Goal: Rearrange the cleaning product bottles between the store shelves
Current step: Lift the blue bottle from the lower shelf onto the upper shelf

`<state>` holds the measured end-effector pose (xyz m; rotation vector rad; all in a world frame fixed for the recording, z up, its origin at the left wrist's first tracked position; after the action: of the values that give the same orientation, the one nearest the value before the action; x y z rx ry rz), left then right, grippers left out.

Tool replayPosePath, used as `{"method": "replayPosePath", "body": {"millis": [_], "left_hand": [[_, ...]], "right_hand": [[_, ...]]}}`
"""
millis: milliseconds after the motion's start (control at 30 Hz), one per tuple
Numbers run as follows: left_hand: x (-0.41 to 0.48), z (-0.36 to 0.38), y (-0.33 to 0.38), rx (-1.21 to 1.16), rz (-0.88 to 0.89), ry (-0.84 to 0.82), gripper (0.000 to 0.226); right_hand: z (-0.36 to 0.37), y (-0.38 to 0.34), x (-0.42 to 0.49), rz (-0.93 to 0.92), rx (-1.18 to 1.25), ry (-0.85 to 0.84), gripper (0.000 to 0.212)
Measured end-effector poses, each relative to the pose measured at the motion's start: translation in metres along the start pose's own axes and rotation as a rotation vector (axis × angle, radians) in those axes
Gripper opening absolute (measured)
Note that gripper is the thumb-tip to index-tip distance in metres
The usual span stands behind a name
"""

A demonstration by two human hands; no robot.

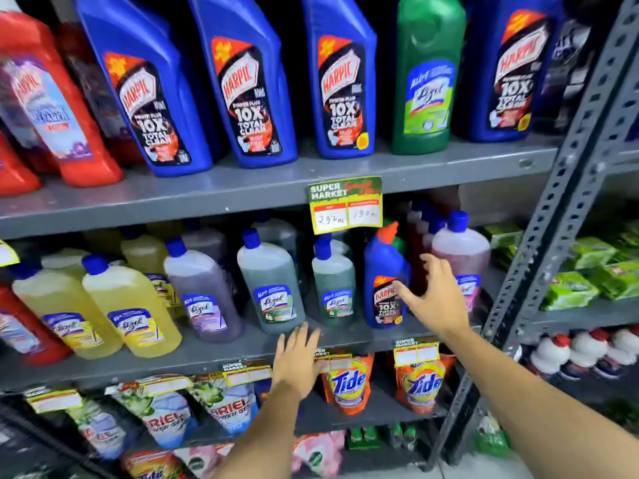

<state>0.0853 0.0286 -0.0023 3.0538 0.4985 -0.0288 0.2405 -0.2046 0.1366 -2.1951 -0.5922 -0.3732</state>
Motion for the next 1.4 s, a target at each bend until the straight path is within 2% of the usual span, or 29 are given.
{"method": "replayPosePath", "body": {"millis": [167,233,333,467,533,633,767,933,1133,1267,1400], "left_hand": [[0.011,0.02,0.005,-0.094,0.059,0.061,0.059],[0.01,0.025,0.005,-0.177,0.054,0.094,0.055],[0.009,0.012,0.002,-0.315,0.046,0.239,0.049],[0.008,0.008,0.005,-0.311,0.069,0.336,0.05],[0.008,0.007,0.004,-0.303,0.068,0.372,0.049],[0.006,0.006,0.003,-0.311,0.042,0.404,0.046],[0.005,0.003,0.003,-0.33,0.04,0.394,0.045],[0.007,0.011,-0.001,-0.357,0.009,0.252,0.045],[0.02,0.005,-0.012,-0.166,0.158,0.143,0.044],[0.016,0.002,-0.011,-0.251,0.125,0.215,0.041],[0.015,0.011,-0.015,-0.366,0.048,0.207,0.038]], "right_hand": [[0.01,0.013,0.005,0.07,-0.002,-0.004,0.089],[0.023,0.015,0.007,0.125,0.109,-0.07,0.092],[0.041,0.019,0.008,0.183,0.303,-0.137,0.089],[0.061,0.033,0.009,0.225,0.367,-0.21,0.102],[0.069,0.037,0.009,0.237,0.359,-0.233,0.098],[0.068,0.041,0.01,0.255,0.311,-0.18,0.08],[0.055,0.04,0.003,0.23,0.302,-0.148,0.08],[0.024,0.04,-0.025,0.193,0.387,-0.112,0.066],[-0.041,0.019,-0.05,0.092,0.379,-0.078,0.064],[-0.092,-0.018,-0.052,0.024,0.364,-0.032,0.073],[-0.163,-0.097,-0.029,-0.102,0.483,0.114,0.063]]}}
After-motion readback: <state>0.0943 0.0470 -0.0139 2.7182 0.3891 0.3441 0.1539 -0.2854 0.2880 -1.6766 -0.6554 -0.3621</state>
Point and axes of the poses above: each hand's wrist, its own x-axis towards the middle knuckle, its own z-axis out of the palm, y = z × x, the point moved 9 cm from there along x, towards the middle knuckle, and after that the axes turned 1 degree about x, right-handed, at the moved point
